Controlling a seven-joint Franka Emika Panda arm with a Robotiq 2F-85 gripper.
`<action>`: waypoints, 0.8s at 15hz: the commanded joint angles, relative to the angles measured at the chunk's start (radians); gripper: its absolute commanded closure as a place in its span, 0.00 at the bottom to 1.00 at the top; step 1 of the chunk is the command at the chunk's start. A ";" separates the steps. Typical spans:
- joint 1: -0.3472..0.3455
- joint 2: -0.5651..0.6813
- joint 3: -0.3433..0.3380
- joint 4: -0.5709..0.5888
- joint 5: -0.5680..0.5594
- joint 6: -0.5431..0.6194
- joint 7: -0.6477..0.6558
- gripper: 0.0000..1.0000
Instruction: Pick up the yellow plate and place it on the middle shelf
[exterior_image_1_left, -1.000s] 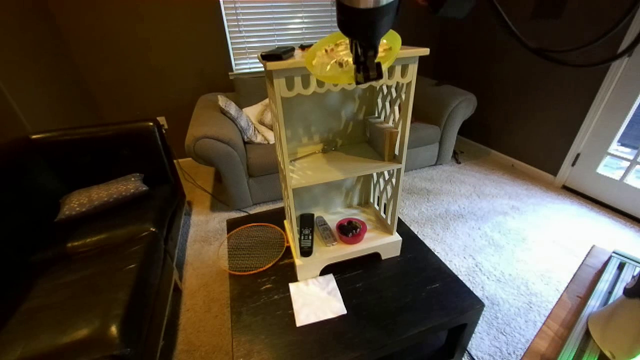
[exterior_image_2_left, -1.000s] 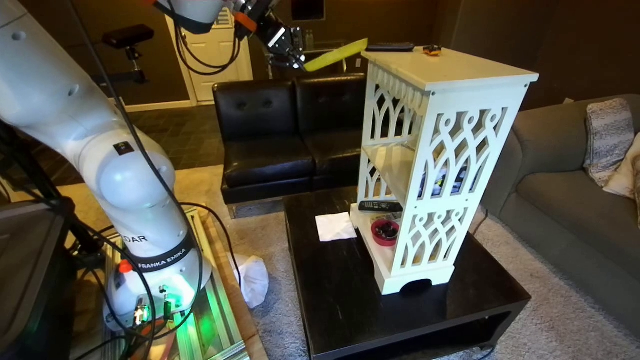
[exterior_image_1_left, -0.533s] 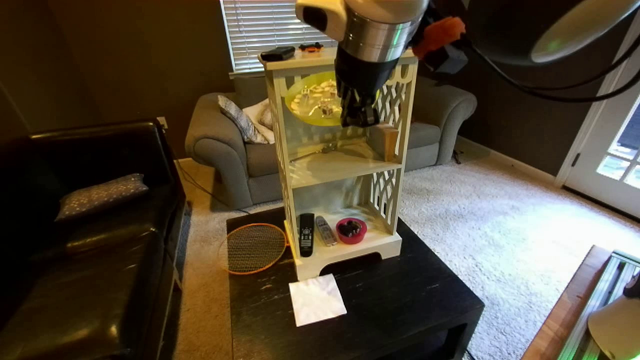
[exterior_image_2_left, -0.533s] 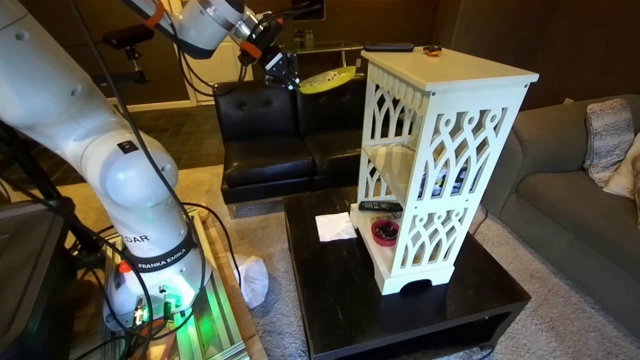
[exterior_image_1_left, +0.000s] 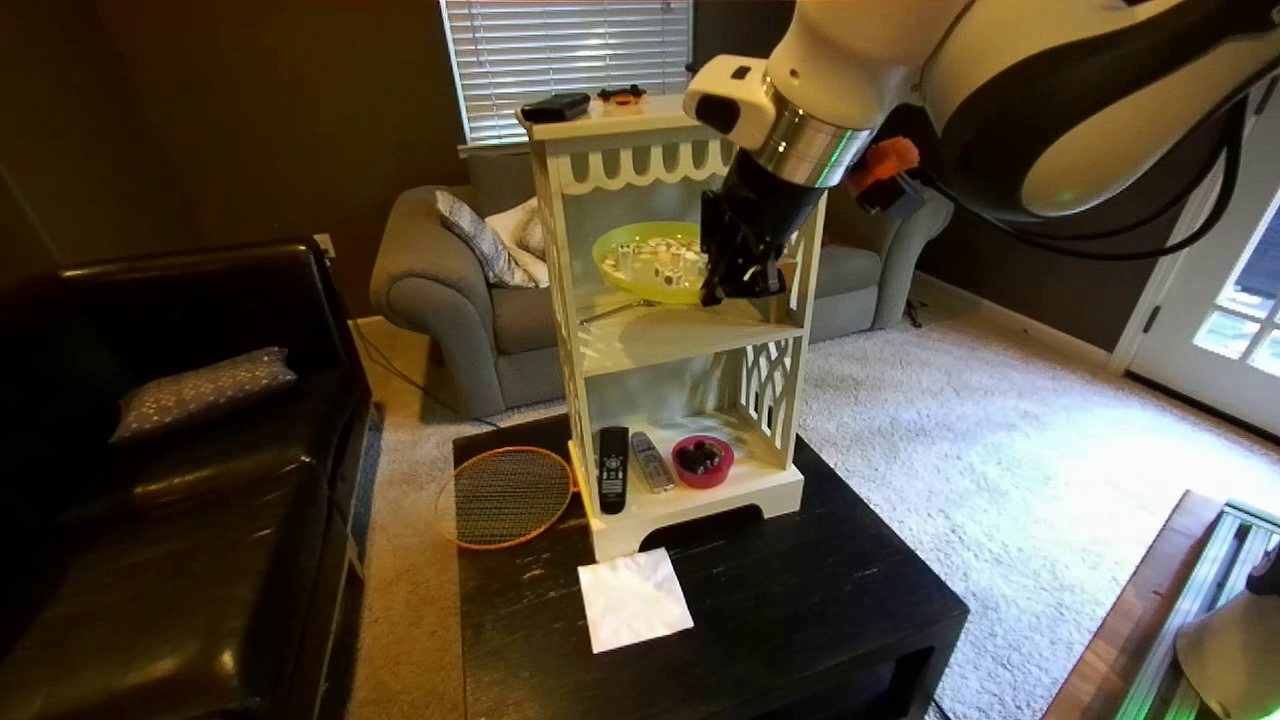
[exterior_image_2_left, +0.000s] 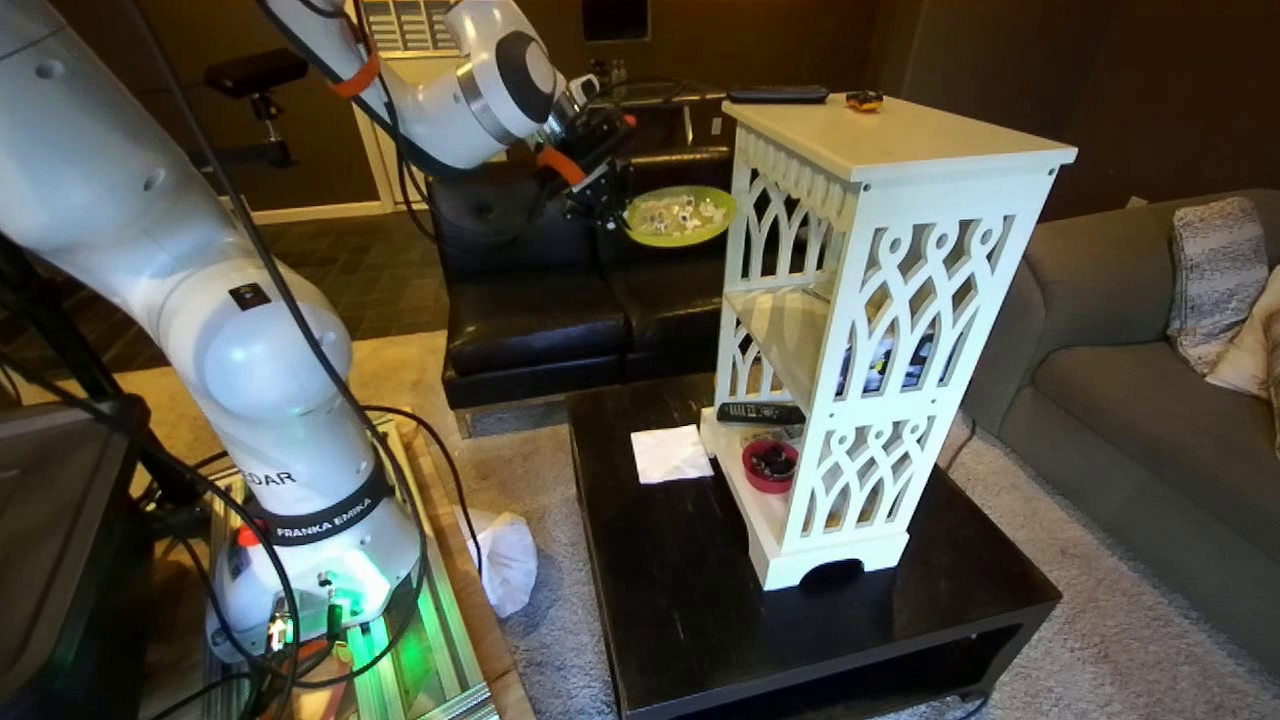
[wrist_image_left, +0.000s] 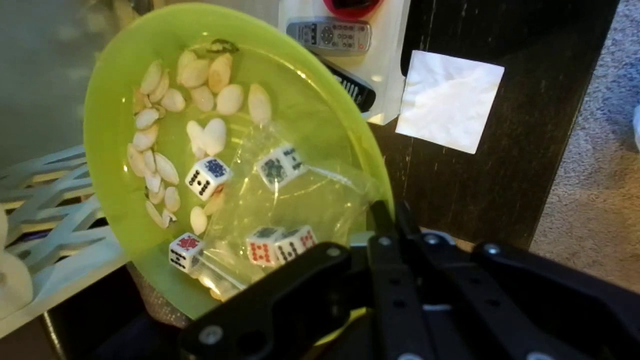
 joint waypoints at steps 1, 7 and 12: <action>-0.019 0.044 -0.080 -0.037 0.118 0.091 -0.190 0.99; -0.058 0.086 -0.132 -0.034 0.176 0.090 -0.321 0.96; -0.045 0.124 -0.145 -0.016 0.219 0.105 -0.355 0.99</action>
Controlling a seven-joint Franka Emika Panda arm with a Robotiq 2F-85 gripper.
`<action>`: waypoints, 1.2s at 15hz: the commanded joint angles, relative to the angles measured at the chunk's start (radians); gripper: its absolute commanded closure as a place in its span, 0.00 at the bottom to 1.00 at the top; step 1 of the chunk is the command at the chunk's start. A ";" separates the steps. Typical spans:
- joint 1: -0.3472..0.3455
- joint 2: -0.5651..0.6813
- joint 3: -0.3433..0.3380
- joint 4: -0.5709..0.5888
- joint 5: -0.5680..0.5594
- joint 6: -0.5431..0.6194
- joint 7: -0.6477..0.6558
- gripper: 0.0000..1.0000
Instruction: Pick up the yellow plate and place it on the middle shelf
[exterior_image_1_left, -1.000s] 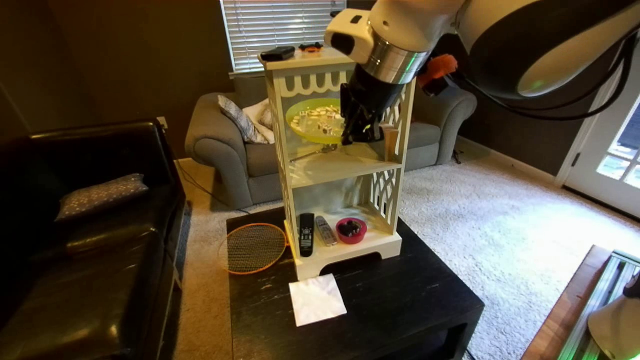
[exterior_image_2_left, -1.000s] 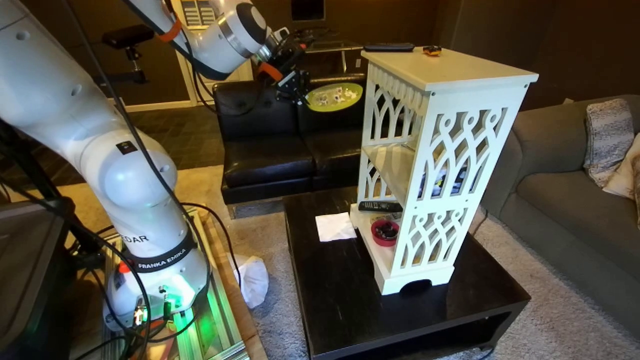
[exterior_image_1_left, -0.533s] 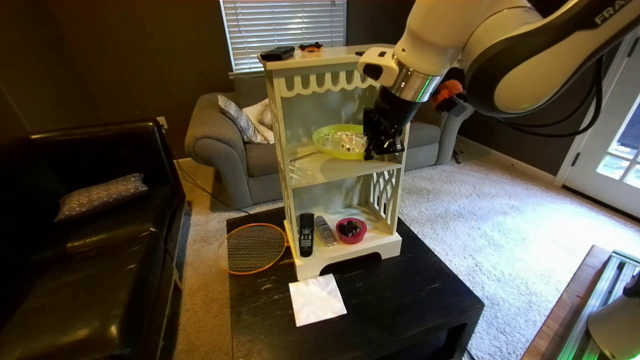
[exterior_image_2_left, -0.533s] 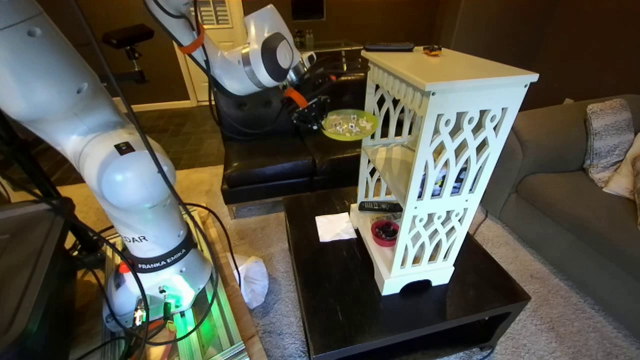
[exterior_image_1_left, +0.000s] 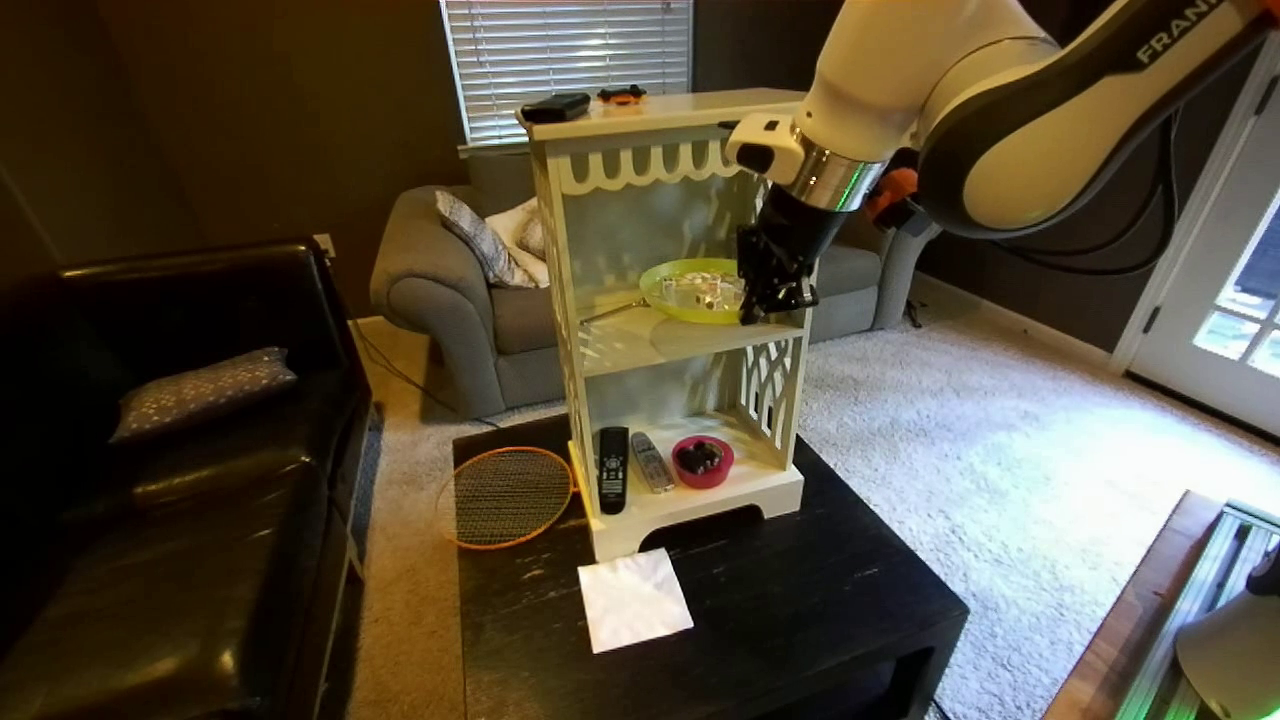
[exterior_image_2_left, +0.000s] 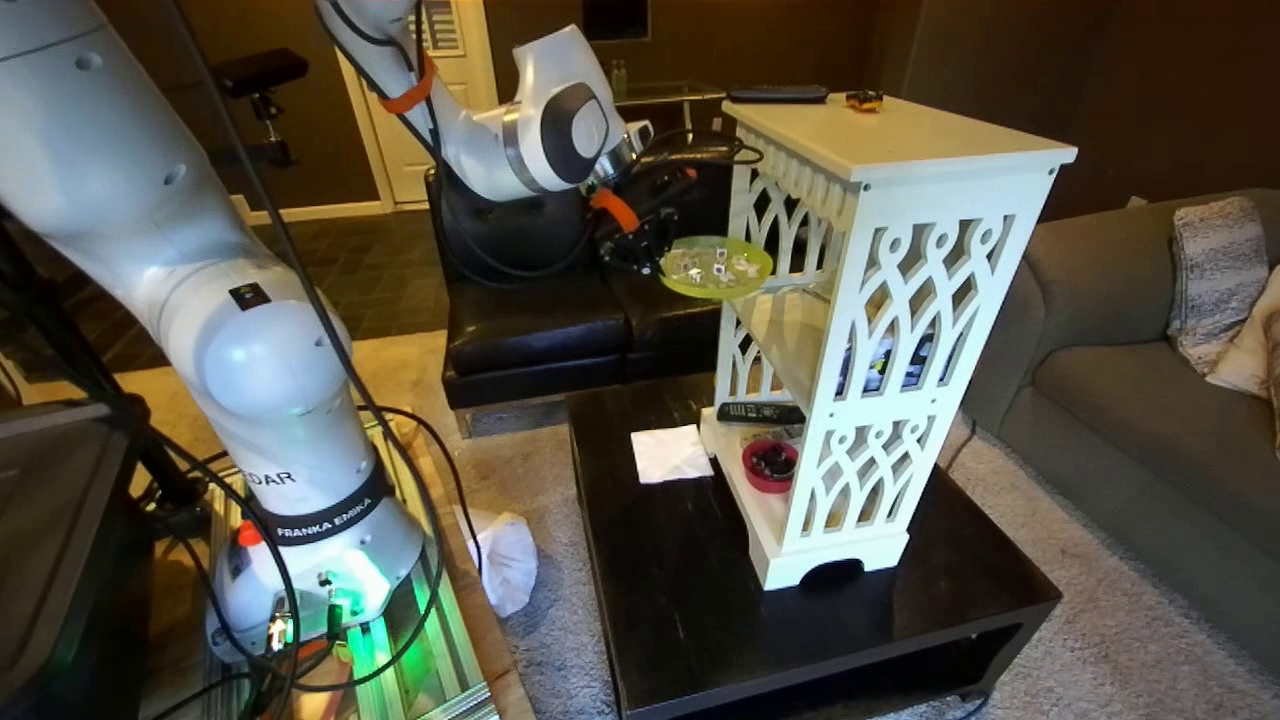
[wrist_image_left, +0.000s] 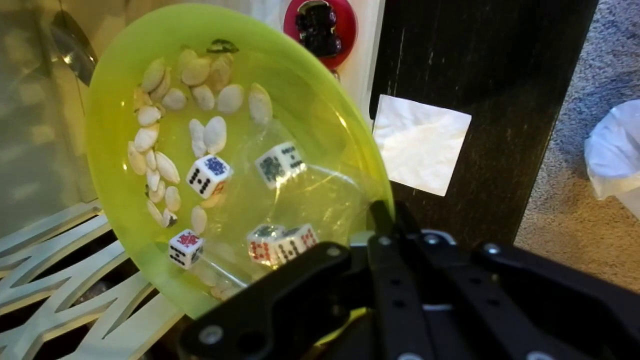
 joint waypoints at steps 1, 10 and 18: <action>-0.097 0.060 0.065 0.041 0.014 0.028 -0.002 0.99; -0.205 0.324 0.093 0.225 0.052 0.097 -0.045 0.99; -0.265 0.510 0.132 0.390 0.045 0.096 -0.073 0.99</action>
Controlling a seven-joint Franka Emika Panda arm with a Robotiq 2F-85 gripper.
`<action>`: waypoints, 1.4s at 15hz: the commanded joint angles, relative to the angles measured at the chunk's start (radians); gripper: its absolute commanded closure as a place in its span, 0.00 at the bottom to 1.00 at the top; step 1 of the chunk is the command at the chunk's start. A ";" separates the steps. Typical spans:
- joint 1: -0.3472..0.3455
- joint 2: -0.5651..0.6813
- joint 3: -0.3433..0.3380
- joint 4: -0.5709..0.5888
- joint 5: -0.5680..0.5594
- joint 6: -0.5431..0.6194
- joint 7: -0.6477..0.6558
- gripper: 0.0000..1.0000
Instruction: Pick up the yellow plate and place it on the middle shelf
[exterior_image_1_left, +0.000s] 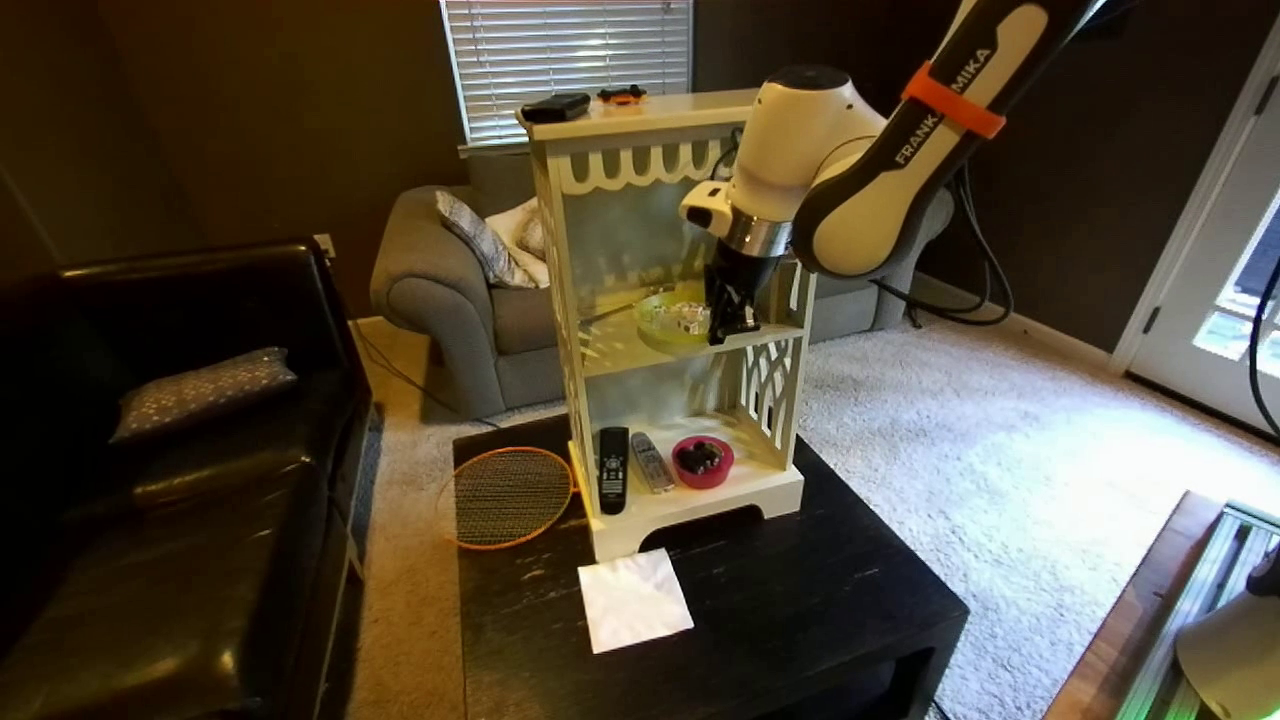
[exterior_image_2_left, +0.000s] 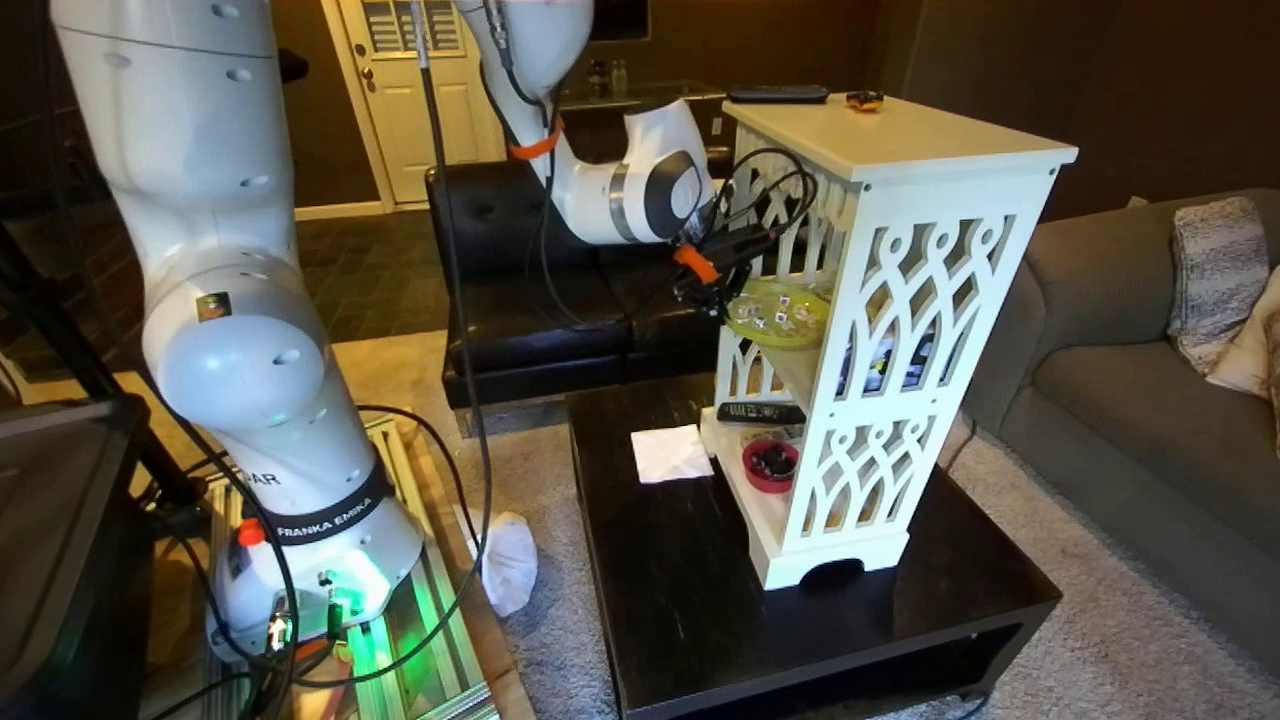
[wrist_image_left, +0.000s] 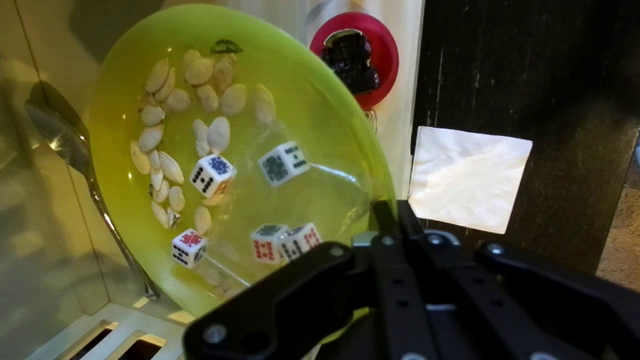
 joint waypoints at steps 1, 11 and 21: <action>-0.043 0.094 0.029 0.104 0.013 0.013 -0.057 0.99; -0.021 0.132 0.099 0.103 0.007 -0.022 -0.032 0.99; 0.029 0.177 0.099 0.099 -0.026 0.043 0.024 0.99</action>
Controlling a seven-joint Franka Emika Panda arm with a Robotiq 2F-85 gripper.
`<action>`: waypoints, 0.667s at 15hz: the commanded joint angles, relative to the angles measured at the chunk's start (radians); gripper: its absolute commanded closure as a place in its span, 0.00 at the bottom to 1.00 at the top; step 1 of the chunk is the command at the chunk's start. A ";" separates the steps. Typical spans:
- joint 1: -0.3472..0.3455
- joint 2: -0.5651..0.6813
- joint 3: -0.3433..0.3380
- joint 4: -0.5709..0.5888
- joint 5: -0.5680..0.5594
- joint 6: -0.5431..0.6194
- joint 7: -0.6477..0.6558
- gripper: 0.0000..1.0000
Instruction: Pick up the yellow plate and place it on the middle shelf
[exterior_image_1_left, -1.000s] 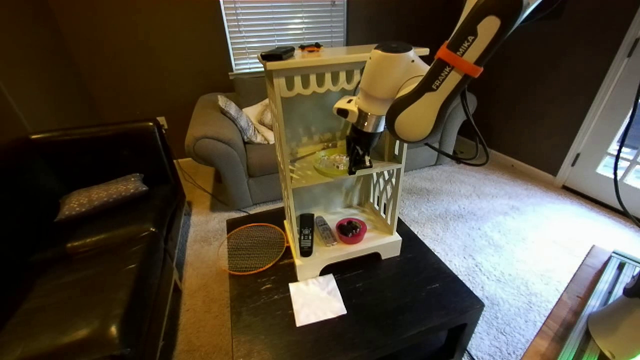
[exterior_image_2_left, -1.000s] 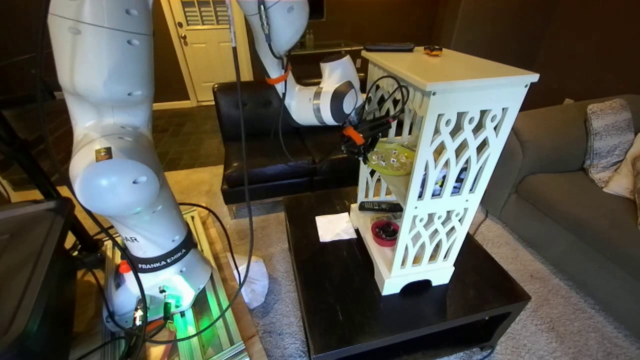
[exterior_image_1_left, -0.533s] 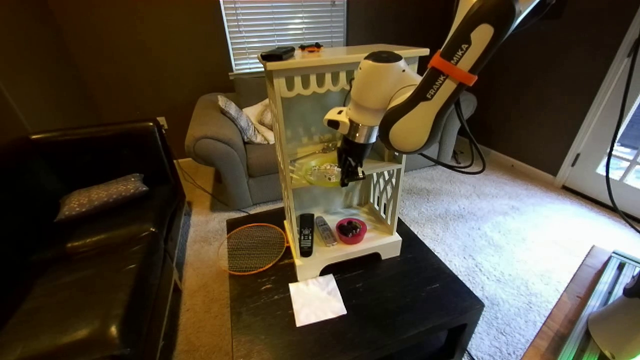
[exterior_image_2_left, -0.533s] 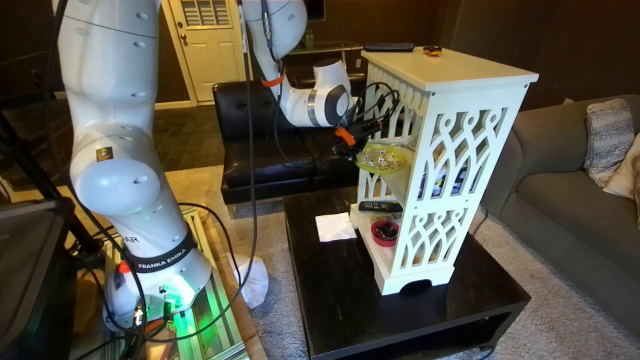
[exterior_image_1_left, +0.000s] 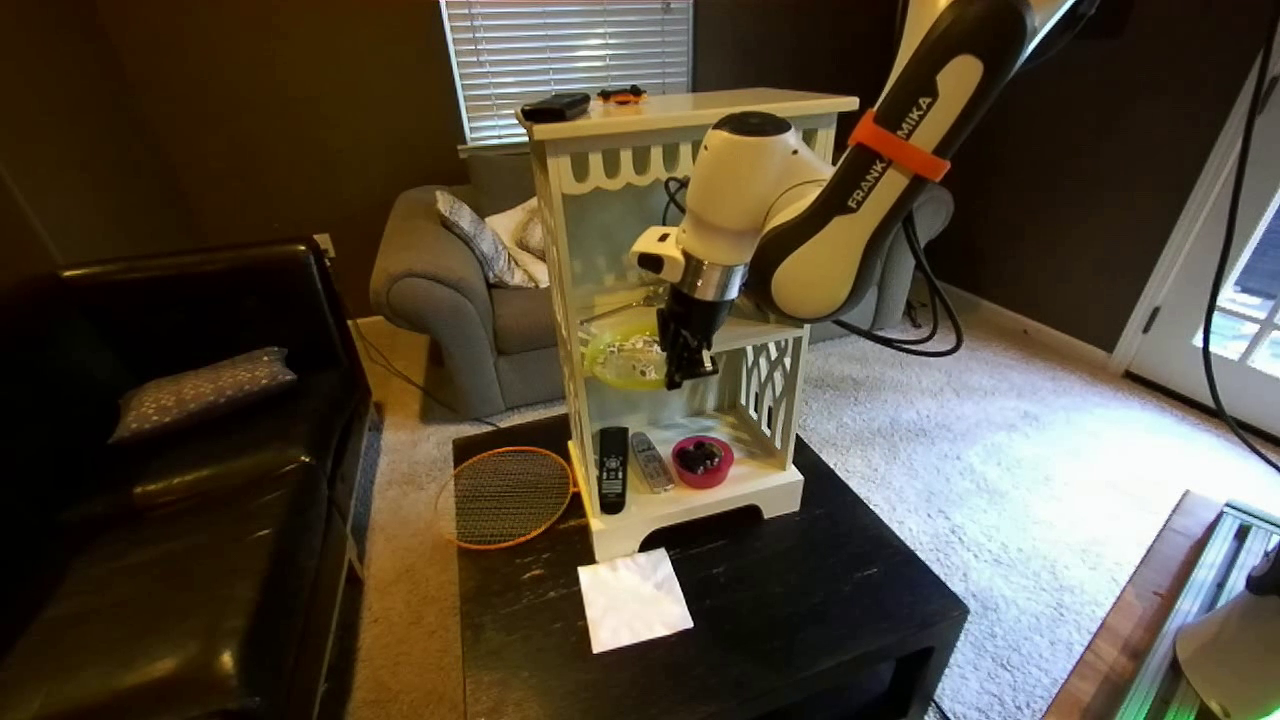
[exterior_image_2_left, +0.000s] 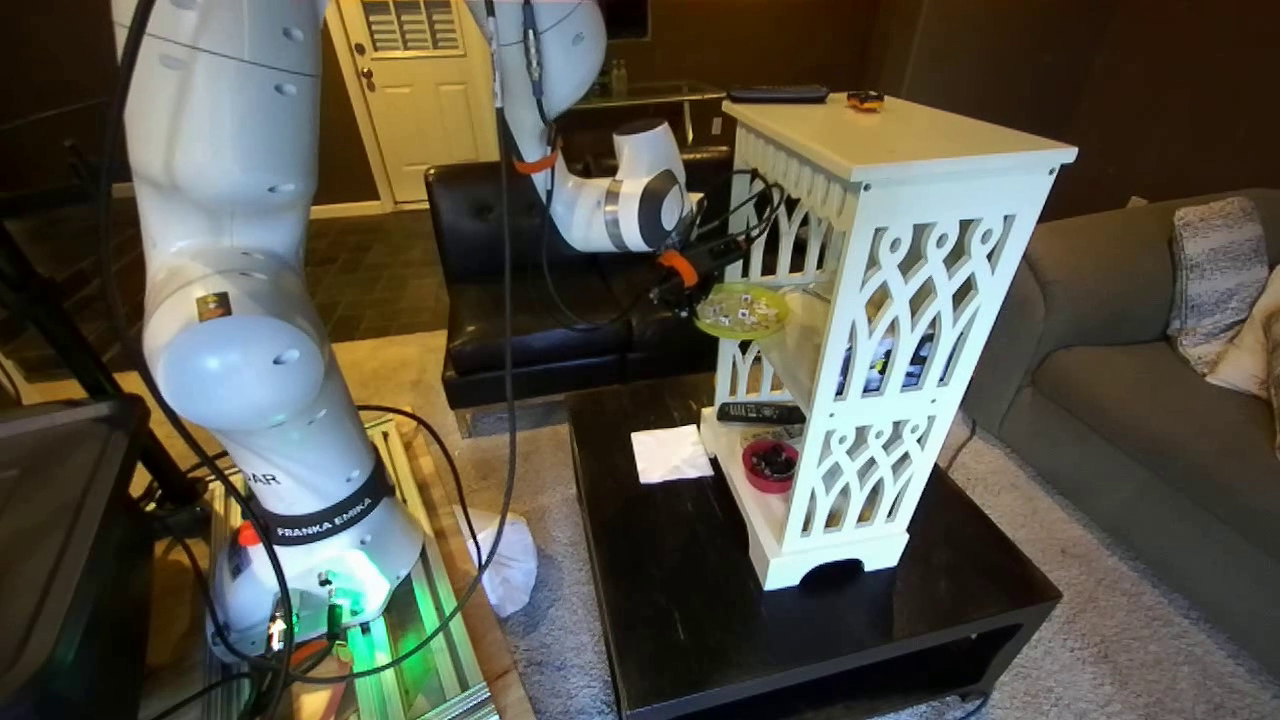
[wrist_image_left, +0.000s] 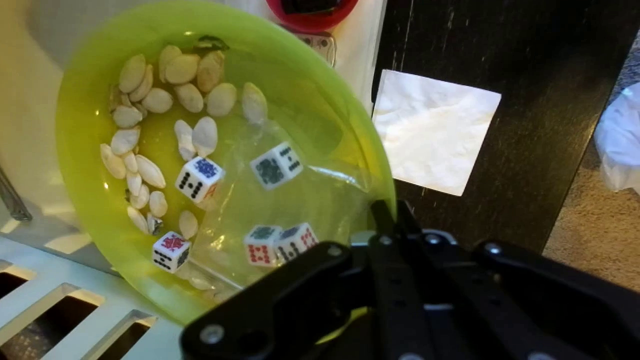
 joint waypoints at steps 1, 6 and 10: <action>0.034 0.051 -0.030 0.021 -0.031 0.059 0.041 0.99; 0.052 0.087 -0.061 0.029 -0.017 0.163 0.084 0.99; 0.080 0.108 -0.105 0.038 -0.007 0.241 0.120 0.99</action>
